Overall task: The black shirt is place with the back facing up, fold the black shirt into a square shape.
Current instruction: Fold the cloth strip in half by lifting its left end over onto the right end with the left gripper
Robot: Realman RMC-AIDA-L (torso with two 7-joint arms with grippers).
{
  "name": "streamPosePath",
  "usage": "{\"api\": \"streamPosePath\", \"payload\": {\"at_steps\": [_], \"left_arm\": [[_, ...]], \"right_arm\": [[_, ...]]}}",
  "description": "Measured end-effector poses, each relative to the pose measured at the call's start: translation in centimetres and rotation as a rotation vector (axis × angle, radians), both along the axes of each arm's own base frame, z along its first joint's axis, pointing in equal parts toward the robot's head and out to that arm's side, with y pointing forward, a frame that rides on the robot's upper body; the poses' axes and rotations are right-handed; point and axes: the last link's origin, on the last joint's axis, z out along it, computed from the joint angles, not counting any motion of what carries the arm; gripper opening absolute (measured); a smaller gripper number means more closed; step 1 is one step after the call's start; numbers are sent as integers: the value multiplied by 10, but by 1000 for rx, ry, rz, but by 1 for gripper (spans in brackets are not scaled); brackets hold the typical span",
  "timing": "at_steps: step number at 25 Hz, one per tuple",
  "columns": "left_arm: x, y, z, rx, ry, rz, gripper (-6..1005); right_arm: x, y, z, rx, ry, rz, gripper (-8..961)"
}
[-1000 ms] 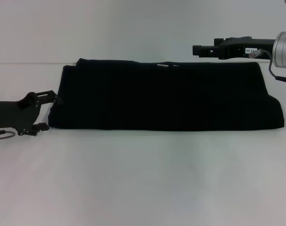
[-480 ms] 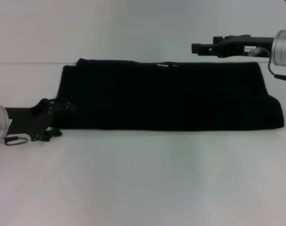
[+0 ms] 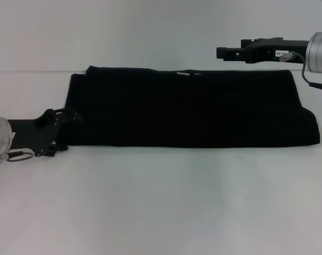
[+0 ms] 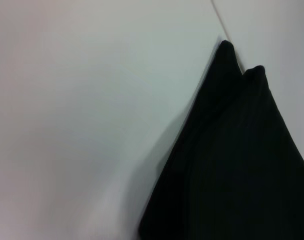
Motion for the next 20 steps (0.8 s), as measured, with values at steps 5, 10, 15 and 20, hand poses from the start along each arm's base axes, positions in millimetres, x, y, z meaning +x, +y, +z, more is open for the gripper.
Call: {"api": "streamPosePath", "payload": {"at_steps": [5, 10, 15, 20], "left_arm": [[0, 0, 0, -4, 7, -2, 932], [-1, 0, 0, -4, 8, 1, 932], [-1, -1, -1, -5, 5, 3, 933], [-1, -1, -2, -4, 3, 3, 933]], "right_arm": [[-1, 0, 0, 0, 0, 2, 915], [-1, 0, 0, 0, -1, 3, 916], [-2, 1, 0, 0, 0, 4, 916], [-2, 1, 0, 1, 2, 4, 916]]}}
